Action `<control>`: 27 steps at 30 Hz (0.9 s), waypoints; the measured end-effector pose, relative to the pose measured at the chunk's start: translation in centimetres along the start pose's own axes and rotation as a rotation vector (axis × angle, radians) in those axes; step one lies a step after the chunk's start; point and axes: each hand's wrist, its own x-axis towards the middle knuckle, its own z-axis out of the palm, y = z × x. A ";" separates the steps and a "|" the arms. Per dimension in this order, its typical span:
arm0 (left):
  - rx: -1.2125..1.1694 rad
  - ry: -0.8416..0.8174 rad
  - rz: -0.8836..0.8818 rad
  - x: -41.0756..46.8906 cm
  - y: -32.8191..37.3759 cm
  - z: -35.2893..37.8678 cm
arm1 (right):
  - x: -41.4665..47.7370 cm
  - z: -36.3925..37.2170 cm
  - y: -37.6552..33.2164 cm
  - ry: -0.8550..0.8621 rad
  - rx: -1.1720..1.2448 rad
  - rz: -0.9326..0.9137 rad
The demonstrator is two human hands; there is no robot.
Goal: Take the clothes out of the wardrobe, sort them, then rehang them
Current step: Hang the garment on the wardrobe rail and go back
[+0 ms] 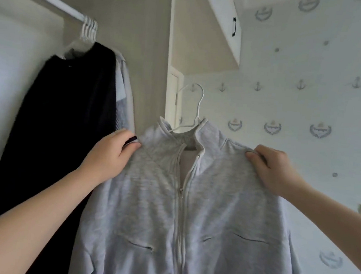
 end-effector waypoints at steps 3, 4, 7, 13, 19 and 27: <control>0.049 0.078 0.028 2.7 -2.0 -5.6 | 4.5 0.1 -4.7 0.039 0.020 -0.069; 0.070 0.104 0.043 3.6 -2.6 -7.4 | 6.0 0.1 -6.3 0.061 0.029 -0.098; 0.148 0.180 0.074 6.5 -5.1 -12.5 | 10.4 0.3 -11.1 0.107 0.056 -0.167; 0.281 0.251 -0.004 11.0 -11.2 -20.3 | 18.6 2.5 -19.8 0.129 0.094 -0.286; 0.378 0.328 -0.146 14.4 -18.5 -26.0 | 26.1 7.2 -27.4 0.162 0.094 -0.392; 0.460 0.454 -0.300 18.5 -26.4 -29.6 | 33.4 12.8 -34.1 0.158 0.096 -0.428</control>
